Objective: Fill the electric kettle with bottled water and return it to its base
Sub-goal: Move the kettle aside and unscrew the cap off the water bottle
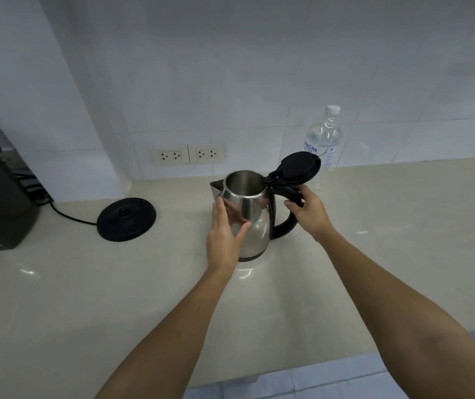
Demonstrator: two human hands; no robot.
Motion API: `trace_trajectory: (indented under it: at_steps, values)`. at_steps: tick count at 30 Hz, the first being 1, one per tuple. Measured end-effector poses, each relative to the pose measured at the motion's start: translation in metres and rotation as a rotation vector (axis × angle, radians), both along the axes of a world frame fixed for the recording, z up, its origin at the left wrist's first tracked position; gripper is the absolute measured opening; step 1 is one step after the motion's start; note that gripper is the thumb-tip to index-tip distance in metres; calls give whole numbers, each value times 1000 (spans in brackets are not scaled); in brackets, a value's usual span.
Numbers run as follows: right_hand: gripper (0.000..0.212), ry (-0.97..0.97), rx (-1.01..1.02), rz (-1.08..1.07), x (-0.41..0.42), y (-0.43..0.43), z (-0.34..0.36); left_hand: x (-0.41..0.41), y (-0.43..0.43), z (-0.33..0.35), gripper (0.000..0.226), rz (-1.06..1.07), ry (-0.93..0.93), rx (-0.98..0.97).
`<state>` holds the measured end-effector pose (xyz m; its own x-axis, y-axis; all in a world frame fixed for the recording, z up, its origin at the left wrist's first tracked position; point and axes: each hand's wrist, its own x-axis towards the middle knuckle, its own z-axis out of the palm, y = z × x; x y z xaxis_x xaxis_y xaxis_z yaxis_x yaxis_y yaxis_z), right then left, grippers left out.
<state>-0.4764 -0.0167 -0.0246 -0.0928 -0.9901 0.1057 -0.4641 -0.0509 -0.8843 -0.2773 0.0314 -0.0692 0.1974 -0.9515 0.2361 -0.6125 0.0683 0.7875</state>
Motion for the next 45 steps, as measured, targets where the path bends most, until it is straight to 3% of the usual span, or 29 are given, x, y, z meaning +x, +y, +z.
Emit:
trace_trajectory:
  at_steps: [12, 21, 29, 40, 45]
  values:
    - [45, 159, 12, -85, 3, 3, -6, -1, 4, -4, 87, 5, -5, 2]
    - [46, 144, 85, -126, 5, 16, -7, 7, 9, 2, 89, -68, -45, 16]
    - [56, 403, 230, -74, -8, 23, 10, 11, 13, 13, 75, -106, -71, -12]
    - [51, 745, 45, -151, -53, 9, 61, -21, -24, 92, 56, -110, -153, -276]
    - [51, 764, -27, -137, -88, -15, 94, -75, -51, 136, 57, -185, -136, -303]
